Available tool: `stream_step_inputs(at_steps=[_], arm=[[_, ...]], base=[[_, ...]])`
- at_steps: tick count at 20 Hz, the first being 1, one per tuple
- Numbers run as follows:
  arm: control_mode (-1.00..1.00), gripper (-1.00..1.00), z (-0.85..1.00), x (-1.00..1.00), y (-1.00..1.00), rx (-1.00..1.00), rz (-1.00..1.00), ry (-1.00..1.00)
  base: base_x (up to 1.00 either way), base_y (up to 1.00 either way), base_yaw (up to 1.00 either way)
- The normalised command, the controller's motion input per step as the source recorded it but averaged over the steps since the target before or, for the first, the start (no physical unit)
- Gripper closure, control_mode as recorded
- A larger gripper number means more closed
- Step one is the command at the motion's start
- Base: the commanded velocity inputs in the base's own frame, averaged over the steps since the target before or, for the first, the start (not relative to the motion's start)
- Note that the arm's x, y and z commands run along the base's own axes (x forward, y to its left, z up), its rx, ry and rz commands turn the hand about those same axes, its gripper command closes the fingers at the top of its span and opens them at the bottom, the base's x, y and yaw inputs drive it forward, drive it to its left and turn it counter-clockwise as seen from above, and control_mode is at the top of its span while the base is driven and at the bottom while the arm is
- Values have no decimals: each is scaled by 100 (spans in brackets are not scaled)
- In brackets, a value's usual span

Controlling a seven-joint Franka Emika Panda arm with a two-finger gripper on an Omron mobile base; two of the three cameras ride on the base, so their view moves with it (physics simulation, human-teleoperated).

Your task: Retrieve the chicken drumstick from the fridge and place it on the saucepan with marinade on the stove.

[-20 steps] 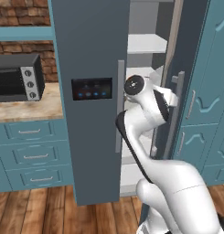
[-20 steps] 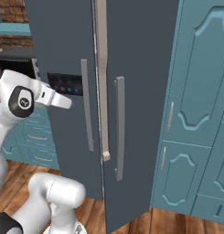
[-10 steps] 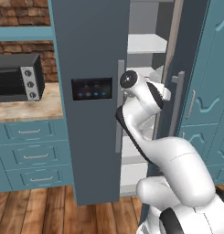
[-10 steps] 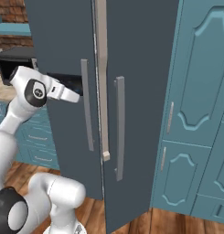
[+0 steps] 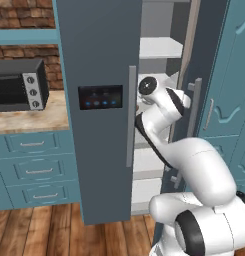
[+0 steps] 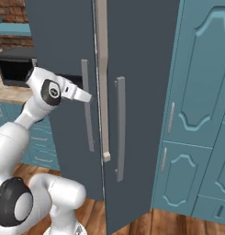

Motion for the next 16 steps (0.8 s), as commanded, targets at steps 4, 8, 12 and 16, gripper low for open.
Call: stream_step_inputs(at_steps=[4,8,12,16], arm=[[-100,-100,-12,52,-6,0,0,-4],[-100,-100,0,57,0,0,0,-1],[-100,-100,0,38,-12,0,-1,0],[-100,-100,-6,2,-47,-3,-5,0]], base=[[0,0,0],[0,0,0],[0,0,0],[0,0,0]])
